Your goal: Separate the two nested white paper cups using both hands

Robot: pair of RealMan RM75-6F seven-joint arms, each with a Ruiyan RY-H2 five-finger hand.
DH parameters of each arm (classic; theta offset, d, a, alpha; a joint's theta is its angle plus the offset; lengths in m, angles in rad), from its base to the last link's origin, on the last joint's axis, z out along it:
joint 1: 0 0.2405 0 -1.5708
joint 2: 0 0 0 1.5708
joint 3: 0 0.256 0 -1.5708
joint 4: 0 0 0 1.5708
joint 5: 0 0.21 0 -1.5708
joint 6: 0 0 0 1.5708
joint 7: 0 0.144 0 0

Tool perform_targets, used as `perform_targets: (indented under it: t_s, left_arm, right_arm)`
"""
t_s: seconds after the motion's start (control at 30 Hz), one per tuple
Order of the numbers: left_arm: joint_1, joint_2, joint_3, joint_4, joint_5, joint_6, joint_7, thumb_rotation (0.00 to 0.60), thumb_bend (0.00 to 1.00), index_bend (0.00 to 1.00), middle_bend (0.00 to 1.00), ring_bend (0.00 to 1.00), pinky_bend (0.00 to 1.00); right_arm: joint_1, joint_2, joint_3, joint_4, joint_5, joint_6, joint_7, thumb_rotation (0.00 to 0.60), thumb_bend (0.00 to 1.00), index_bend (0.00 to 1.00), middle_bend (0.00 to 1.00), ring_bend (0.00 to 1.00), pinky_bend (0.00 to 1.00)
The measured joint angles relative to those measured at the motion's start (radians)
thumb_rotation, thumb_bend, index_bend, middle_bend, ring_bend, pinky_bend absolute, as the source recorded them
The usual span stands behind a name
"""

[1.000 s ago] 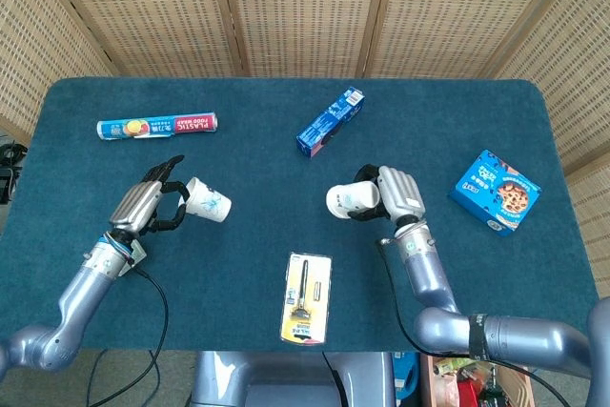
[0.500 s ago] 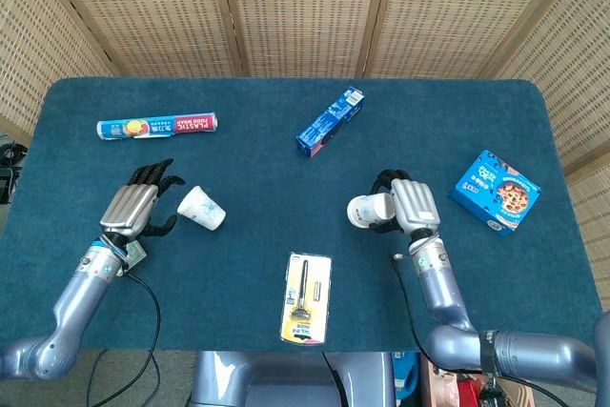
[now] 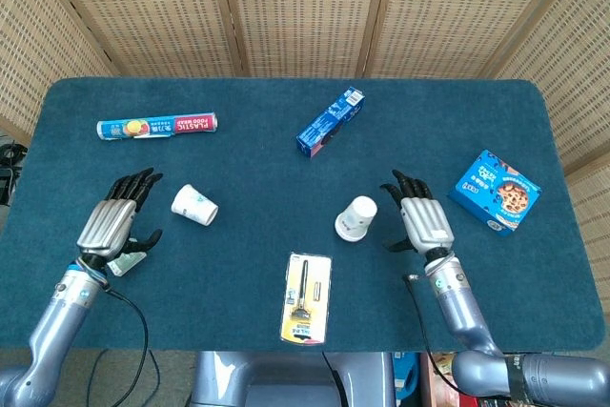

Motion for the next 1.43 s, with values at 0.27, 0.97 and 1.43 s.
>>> perform_targets:
  t_s: [0.27, 0.97, 1.43]
  left_arm:
    - [0.115, 0.034, 0.08, -0.04, 0.155, 0.139, 0.029, 0.6, 0.36, 0.0, 0.0, 0.0, 0.0]
    - [0.46, 0.018, 0.276, 0.12, 0.541, 0.456, 0.03, 0.6, 0.36, 0.0, 0.0, 0.0, 0.0]
    - [0.49, -0.002, 0.23, 0.144, 0.553, 0.436, 0.054, 0.6, 0.36, 0.0, 0.0, 0.0, 0.0]
  right_arm:
    - [-0.075, 0.01, -0.075, -0.017, -0.208, 0.086, -0.017, 0.6, 0.12, 0.17, 0.0, 0.0, 0.0]
    - [-0.44, 0.026, -0.299, 0.161, -0.778, 0.439, 0.071, 0.6, 0.12, 0.17, 0.0, 0.0, 0.0]
    - [-0.484, 0.015, -0.202, 0.281, -0.688, 0.344, 0.158, 0.6, 0.12, 0.17, 0.0, 0.0, 0.0]
